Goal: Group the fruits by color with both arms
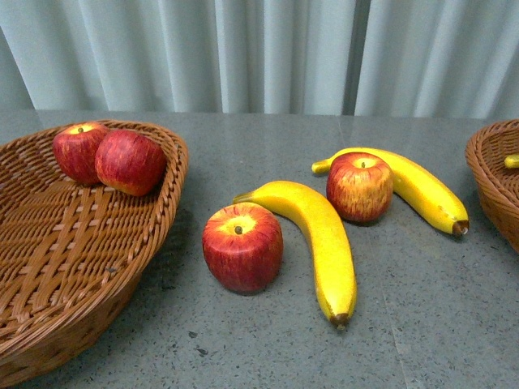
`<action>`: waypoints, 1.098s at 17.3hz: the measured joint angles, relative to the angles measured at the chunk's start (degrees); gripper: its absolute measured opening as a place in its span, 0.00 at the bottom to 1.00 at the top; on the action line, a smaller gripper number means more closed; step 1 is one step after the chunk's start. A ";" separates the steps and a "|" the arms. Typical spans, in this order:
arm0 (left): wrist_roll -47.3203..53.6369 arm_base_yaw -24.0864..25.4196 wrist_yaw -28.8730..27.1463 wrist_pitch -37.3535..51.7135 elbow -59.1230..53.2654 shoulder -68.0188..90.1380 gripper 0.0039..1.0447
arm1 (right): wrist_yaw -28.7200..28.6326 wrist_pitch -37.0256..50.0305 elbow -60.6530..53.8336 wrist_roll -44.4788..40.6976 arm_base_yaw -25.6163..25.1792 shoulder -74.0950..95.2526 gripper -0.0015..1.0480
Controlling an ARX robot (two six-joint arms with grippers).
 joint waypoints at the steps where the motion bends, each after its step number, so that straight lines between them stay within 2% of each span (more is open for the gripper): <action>1: 0.00 0.00 0.00 0.00 0.00 0.00 0.94 | 0.00 0.00 0.00 0.02 0.00 0.00 0.94; 19: 0.00 0.00 0.00 0.02 0.00 0.00 0.94 | 0.00 0.00 0.00 0.00 0.00 0.00 0.94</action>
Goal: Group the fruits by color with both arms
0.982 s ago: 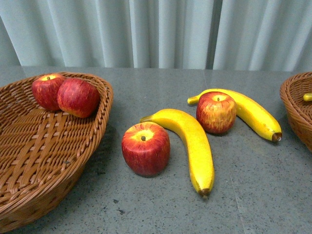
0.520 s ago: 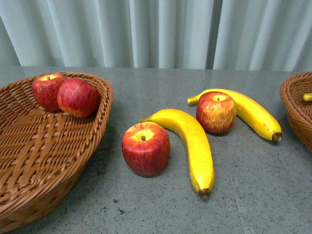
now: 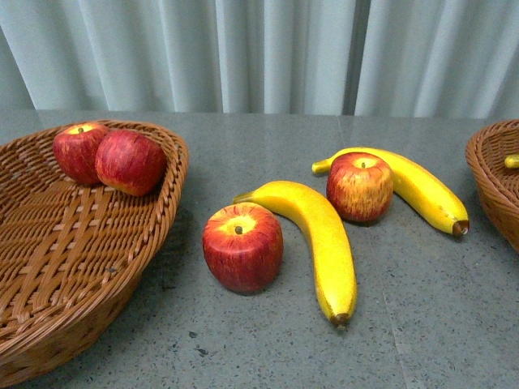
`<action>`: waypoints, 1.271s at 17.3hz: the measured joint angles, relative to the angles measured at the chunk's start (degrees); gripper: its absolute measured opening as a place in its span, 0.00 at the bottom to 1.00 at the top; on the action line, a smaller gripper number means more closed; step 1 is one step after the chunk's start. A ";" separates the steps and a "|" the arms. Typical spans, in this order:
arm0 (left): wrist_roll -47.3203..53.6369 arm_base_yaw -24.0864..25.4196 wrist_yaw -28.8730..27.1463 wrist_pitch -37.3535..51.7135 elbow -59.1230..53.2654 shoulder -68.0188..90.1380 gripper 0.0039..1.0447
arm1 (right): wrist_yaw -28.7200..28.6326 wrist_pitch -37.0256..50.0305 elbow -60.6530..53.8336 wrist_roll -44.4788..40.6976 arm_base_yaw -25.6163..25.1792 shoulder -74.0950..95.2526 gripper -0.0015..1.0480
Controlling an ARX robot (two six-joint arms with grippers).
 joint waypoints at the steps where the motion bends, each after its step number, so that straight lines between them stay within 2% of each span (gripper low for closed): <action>1: -2.62 -3.96 -8.70 -9.57 3.15 4.22 0.94 | 0.11 0.00 0.00 0.07 0.00 0.00 0.94; 2: -6.71 -4.31 -18.88 -10.86 8.94 14.53 0.94 | 0.00 -0.04 0.00 0.02 0.00 0.02 0.94; 3: -3.56 2.78 -10.84 4.50 15.87 28.04 0.94 | 0.00 0.00 0.00 0.02 0.00 0.02 0.94; 4: 1.57 1.55 -1.73 15.98 27.74 48.70 0.94 | 0.00 0.00 0.00 0.02 0.00 0.02 0.94; 8: 5.55 -8.85 7.37 11.74 41.66 65.94 0.94 | 0.00 0.00 0.00 0.02 0.00 0.00 0.94; 9: 5.68 -9.66 8.52 11.69 42.56 67.21 0.94 | 0.00 0.00 0.00 0.02 0.00 0.02 0.94; 12: 7.17 -13.00 10.73 10.27 45.70 71.49 0.94 | 0.00 0.00 0.00 0.00 0.00 0.00 0.94; 17: 8.57 -15.89 12.20 9.18 47.19 74.23 0.94 | 0.00 0.00 0.00 0.02 0.00 0.02 0.94; 20: 12.07 -22.23 14.45 6.51 49.13 80.15 0.94 | 0.00 0.00 0.00 0.02 0.00 0.02 0.94; 22: 15.43 -24.57 13.77 4.33 50.18 84.15 0.94 | 0.00 0.00 0.00 0.02 0.00 0.02 0.94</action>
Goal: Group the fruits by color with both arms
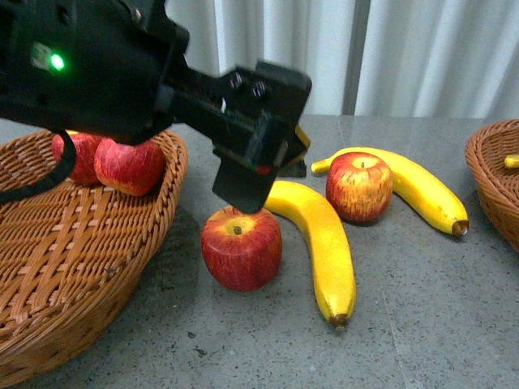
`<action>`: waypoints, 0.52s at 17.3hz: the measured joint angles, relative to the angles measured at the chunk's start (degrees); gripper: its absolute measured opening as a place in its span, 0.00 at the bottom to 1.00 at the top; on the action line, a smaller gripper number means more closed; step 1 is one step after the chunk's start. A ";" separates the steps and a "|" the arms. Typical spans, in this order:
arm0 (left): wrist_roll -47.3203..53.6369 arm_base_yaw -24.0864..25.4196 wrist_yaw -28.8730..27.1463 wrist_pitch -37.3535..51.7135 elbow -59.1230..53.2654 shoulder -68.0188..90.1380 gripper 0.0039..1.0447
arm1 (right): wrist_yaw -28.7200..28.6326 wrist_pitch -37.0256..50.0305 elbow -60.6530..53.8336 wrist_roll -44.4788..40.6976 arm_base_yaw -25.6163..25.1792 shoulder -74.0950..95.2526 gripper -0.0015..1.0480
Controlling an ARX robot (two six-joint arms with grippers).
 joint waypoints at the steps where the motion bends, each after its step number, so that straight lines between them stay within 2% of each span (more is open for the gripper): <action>1: 2.08 -0.24 -0.79 -0.96 0.46 1.79 0.94 | 0.00 0.00 0.00 0.00 0.00 0.00 0.94; 4: 8.96 -0.35 -2.69 -4.15 2.12 6.40 0.94 | 0.00 0.00 0.00 0.00 0.00 0.00 0.94; 9: 14.12 -0.76 -1.46 -4.57 3.10 9.42 0.94 | 0.00 0.00 0.00 0.00 0.00 0.00 0.94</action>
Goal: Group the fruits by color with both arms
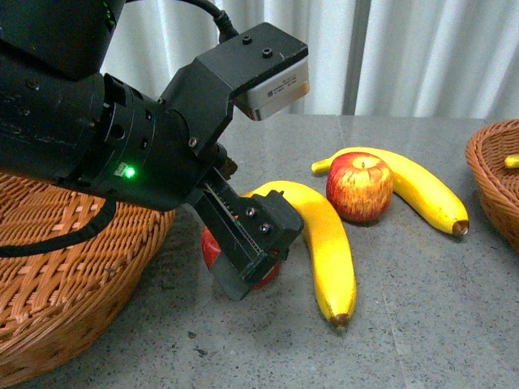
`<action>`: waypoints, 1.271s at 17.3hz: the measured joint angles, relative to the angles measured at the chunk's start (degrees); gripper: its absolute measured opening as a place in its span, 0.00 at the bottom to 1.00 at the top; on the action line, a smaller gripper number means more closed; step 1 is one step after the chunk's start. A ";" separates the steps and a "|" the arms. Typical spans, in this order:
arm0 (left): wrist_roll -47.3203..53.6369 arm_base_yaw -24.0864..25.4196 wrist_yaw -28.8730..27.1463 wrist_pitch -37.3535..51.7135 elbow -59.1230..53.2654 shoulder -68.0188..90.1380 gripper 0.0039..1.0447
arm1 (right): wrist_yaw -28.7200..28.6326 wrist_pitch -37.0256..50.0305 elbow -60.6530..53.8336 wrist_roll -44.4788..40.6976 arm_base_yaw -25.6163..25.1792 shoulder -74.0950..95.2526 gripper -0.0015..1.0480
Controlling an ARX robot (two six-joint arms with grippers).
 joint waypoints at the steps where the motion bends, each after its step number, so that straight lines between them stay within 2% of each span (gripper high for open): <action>1: 0.07 0.00 0.02 0.00 0.17 0.68 0.94 | 0.00 0.00 0.00 0.00 0.00 0.00 0.94; 11: 1.31 -0.74 3.06 -0.07 1.40 4.61 0.94 | 0.00 0.00 0.00 0.00 0.00 0.00 0.94; 12: 1.44 -0.72 3.26 0.13 1.40 4.83 0.89 | 0.00 0.00 0.00 0.00 0.00 0.00 0.94; 14: 1.42 -0.81 3.28 0.48 1.49 5.14 0.68 | 0.00 0.00 0.00 0.00 0.00 0.00 0.94; 16: 1.46 -1.05 3.34 0.44 1.49 5.14 0.55 | 0.00 0.00 0.00 0.00 0.00 0.00 0.94; 22: 1.44 -1.57 2.89 -2.12 2.93 4.68 0.50 | 0.00 0.00 0.00 0.00 0.00 0.00 0.94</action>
